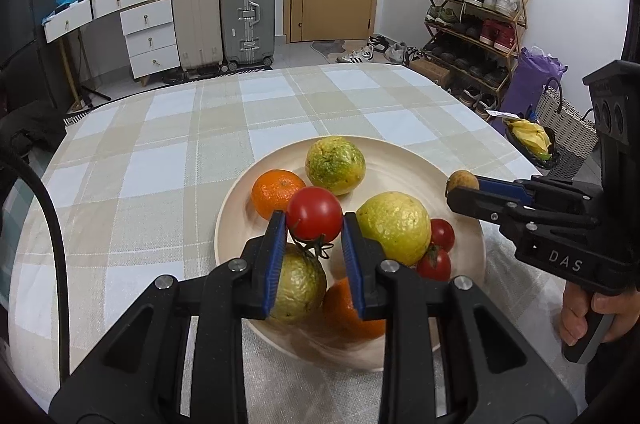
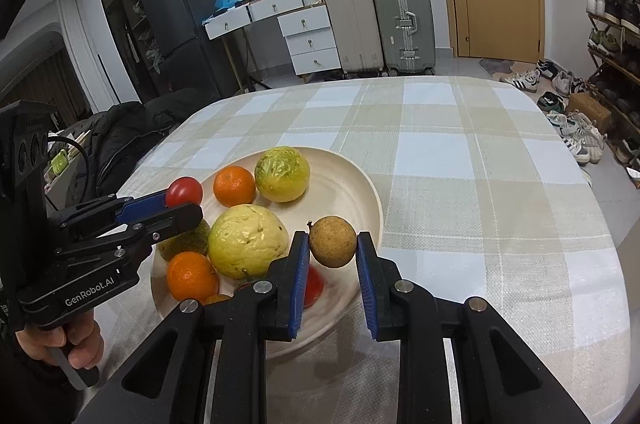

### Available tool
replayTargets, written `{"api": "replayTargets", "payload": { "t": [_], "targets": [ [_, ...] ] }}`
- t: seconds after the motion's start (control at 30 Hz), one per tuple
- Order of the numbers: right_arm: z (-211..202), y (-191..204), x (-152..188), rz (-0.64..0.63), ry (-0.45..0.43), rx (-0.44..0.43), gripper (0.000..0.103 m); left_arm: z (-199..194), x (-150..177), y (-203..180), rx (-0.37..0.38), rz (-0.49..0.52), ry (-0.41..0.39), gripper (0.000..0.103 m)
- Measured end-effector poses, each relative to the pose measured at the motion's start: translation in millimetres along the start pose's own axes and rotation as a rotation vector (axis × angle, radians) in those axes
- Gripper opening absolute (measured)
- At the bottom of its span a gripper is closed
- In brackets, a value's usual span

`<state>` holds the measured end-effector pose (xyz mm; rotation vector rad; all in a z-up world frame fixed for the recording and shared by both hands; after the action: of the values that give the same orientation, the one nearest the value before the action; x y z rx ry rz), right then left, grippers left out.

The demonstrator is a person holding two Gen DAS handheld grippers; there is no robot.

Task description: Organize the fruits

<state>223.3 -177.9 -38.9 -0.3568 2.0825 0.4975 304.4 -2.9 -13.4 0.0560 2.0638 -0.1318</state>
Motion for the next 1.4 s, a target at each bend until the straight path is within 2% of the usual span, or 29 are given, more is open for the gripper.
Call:
{"api": "replayTargets", "payload": {
  "t": [0.43, 0.57, 0.67, 0.73, 0.8, 0.83, 0.9, 0.97, 1.03, 1.07, 1.4],
  "targets": [
    [6.9, 2.1, 3.9, -0.012, 0.027, -0.003, 0.024, 8.7, 2.6, -0.7, -0.001, -0.002, 0.006, 0.025],
    [0.3, 6.0, 3.0, -0.027, 0.014, 0.008, 0.034, 5.0, 0.7, 0.2, -0.002, -0.023, 0.002, 0.029],
    [-9.7, 8.3, 1.8, -0.038, -0.007, 0.026, 0.048, -2.8, 0.5, 1.7, -0.008, -0.034, -0.002, 0.046],
    [-18.4, 9.3, 1.7, -0.043, -0.028, 0.036, 0.059, -13.1, 2.5, 3.1, -0.023, -0.042, -0.024, 0.068],
    [-28.2, 9.9, 2.1, -0.045, -0.046, 0.039, 0.084, -25.3, 4.5, 5.1, -0.031, -0.045, -0.048, 0.081],
    [-33.1, 9.8, 2.7, -0.041, -0.058, 0.041, 0.094, -31.3, 5.8, 5.8, -0.030, -0.046, -0.060, 0.083],
    [-44.3, 10.7, 3.9, -0.034, -0.086, 0.035, 0.100, -46.3, 9.0, 8.8, -0.035, -0.049, -0.084, 0.084],
    [-53.6, 12.5, 5.9, -0.030, -0.106, 0.028, 0.103, -58.9, 12.4, 10.4, -0.039, -0.057, -0.101, 0.087],
    [-62.7, 15.3, 7.8, -0.038, -0.133, 0.025, 0.103, -71.9, 16.3, 11.6, -0.034, -0.065, -0.119, 0.101],
    [-67.3, 18.2, 9.6, -0.048, -0.142, 0.024, 0.103, -79.3, 18.6, 11.3, -0.033, -0.068, -0.135, 0.102],
    [-96.1, 36.7, 27.3, -0.105, -0.219, 0.013, 0.103, -135.2, 36.7, 1.4, -0.067, -0.062, -0.234, 0.102]
  ]
}}
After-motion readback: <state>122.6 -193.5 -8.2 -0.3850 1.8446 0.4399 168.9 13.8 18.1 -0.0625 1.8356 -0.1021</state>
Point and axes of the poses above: each gripper's, at about its wrist camera, not at the fingertips, and z roughly the way its jaws point, y to its left, x to its underside, the point moved 1 cm from there along z, roughly the way its jaws point, and after that the axes turned 14 degrees about -y, right-handed, at the moved point
